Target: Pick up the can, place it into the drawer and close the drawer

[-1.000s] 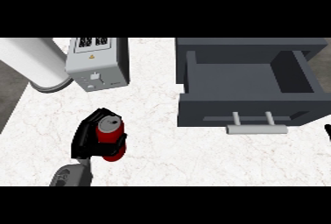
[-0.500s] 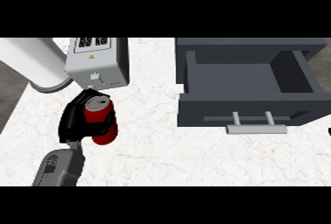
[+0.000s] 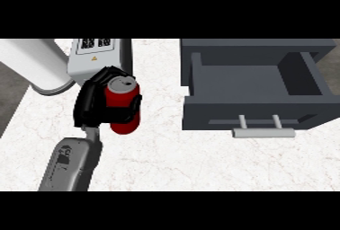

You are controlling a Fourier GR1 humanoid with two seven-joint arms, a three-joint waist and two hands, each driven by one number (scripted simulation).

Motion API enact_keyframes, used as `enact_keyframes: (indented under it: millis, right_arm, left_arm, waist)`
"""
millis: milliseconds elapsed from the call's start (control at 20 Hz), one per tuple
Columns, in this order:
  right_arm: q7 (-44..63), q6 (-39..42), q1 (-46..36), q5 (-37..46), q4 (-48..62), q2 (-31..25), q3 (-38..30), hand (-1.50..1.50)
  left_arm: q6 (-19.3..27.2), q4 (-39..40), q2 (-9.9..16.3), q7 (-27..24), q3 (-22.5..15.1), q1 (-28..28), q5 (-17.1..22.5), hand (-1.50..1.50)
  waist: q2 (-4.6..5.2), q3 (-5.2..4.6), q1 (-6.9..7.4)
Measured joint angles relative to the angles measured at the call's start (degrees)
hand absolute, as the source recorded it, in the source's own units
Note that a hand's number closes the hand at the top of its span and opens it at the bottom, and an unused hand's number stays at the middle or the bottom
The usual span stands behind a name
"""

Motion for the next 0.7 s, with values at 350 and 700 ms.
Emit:
enact_keyframes:
  millis: [350, 700]
  right_arm:
    - [0.55, 0.19, -1.26, -0.67, 0.32, -0.50, -1.40, -1.50]
    - [-0.16, 0.78, -0.86, -0.64, 0.34, -0.12, -1.75, -1.50]
  left_arm:
    - [6.00, 0.80, -0.66, 8.74, -4.69, -10.74, -1.36, 1.50]
    - [12.87, 6.47, -0.90, 12.40, -9.00, -23.22, -1.66, 1.50]
  waist:
    - [0.08, -0.01, -0.37]
    - [0.13, -0.01, -0.73]
